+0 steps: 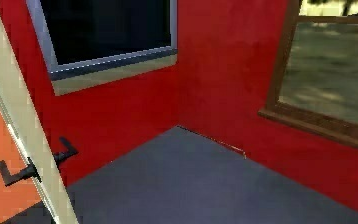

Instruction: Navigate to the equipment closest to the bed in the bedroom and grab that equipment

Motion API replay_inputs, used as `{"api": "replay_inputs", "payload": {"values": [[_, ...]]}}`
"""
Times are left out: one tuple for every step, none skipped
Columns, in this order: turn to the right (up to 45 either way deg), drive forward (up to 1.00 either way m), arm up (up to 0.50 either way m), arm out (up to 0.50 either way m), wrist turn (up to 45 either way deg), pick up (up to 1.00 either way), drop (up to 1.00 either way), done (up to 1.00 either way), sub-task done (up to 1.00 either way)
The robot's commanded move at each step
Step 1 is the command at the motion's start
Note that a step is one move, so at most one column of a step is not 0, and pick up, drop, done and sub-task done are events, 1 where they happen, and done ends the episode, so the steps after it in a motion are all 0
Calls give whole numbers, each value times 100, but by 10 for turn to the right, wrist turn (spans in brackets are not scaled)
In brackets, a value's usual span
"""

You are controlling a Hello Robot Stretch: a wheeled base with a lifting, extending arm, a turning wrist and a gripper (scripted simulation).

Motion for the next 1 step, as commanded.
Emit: {"api": "replay_inputs", "payload": {"values": [[0, 40, 0, 0, 0, 0, 0, 0, 0]]}}
